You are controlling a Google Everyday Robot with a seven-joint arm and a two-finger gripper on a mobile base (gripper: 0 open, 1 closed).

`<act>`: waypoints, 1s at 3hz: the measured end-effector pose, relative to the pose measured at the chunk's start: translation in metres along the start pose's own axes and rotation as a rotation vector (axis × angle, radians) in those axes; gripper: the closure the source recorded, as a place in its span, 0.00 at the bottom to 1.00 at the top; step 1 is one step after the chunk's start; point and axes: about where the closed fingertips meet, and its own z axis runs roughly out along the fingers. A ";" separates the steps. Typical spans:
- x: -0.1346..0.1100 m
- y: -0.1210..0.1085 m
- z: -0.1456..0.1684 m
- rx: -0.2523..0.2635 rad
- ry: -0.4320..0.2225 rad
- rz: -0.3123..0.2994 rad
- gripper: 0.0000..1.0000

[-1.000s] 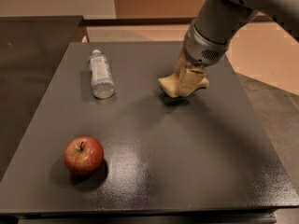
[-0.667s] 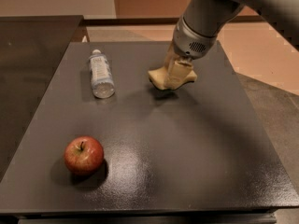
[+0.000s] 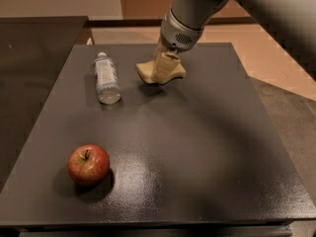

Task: Move sponge near blue plastic bottle

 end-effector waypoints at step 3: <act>-0.029 0.003 0.047 -0.052 -0.028 0.036 0.59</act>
Offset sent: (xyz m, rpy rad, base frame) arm 0.0061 0.0550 -0.0314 0.0328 0.0676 0.0033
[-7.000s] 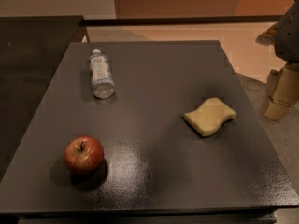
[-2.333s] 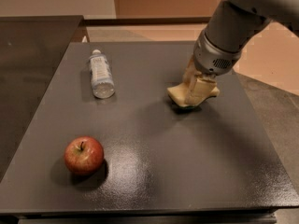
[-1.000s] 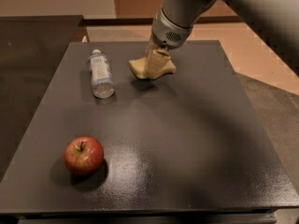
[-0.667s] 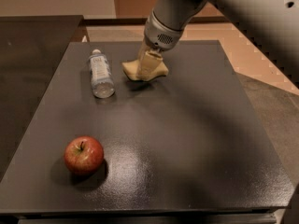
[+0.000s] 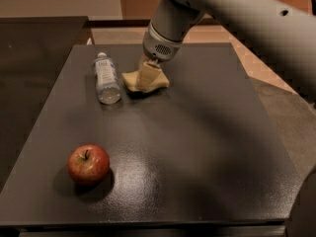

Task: Move sponge near blue plastic bottle

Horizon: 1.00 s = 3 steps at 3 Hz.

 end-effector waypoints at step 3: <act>-0.001 0.001 0.004 -0.007 0.002 -0.004 0.00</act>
Offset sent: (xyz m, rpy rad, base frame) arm -0.0002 0.0007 -0.0007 -0.0006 0.0009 0.0015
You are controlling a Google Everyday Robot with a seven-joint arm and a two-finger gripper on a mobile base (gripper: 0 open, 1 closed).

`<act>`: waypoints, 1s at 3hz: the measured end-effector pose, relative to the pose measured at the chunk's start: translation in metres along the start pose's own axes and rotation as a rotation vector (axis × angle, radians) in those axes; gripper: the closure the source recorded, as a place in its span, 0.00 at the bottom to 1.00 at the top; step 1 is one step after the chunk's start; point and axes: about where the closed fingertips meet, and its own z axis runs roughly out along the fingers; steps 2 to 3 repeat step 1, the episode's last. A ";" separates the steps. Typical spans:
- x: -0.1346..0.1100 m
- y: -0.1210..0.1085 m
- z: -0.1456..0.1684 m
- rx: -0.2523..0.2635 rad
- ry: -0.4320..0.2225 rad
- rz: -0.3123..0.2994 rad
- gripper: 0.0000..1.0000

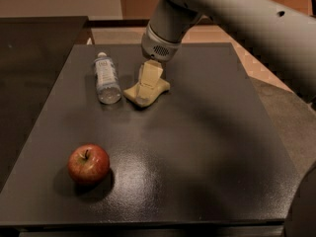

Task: Move sponge near blue plastic bottle

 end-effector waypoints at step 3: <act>0.000 0.000 0.000 0.000 0.000 0.000 0.00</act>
Offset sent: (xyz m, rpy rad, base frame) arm 0.0000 0.0000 0.0000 0.0000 0.0000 0.0000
